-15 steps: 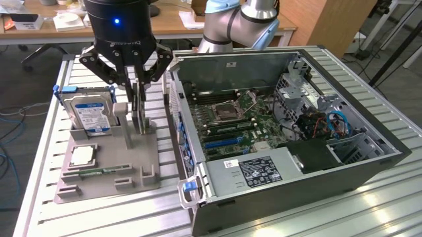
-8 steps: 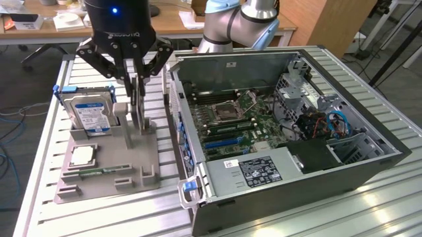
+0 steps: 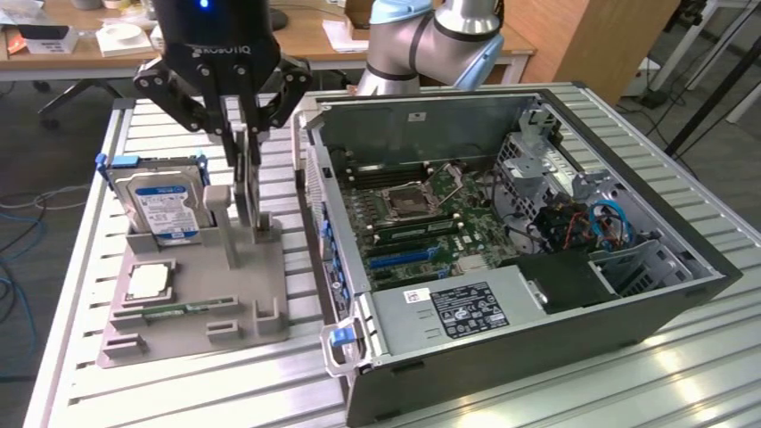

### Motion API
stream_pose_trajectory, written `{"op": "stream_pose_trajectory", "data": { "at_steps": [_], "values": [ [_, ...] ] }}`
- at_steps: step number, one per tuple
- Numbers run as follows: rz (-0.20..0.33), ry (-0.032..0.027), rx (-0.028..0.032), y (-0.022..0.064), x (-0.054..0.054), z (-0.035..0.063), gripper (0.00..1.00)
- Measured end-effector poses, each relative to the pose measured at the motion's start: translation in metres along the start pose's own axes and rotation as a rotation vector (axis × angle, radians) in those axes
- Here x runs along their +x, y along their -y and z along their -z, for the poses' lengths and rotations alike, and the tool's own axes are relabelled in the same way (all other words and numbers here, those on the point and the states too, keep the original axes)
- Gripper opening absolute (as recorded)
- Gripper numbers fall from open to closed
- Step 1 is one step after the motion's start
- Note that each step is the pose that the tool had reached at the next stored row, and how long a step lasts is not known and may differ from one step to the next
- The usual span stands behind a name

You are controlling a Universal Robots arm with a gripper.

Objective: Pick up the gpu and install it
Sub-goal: 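Pick up the gpu and move the gpu toward the slot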

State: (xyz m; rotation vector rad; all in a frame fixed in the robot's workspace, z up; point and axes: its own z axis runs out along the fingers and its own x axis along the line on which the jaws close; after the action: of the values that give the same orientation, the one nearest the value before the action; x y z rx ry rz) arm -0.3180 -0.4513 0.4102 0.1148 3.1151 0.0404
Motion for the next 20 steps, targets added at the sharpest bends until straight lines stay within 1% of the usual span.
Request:
{"op": "stream_pose_trajectory", "data": {
  "at_steps": [12,20],
  "values": [
    [0.002,0.0001,-0.0036,-0.0004,0.000,0.0152,0.27],
    [0.003,0.0001,-0.0078,-0.0006,-0.001,0.0234,0.27]
  ]
}}
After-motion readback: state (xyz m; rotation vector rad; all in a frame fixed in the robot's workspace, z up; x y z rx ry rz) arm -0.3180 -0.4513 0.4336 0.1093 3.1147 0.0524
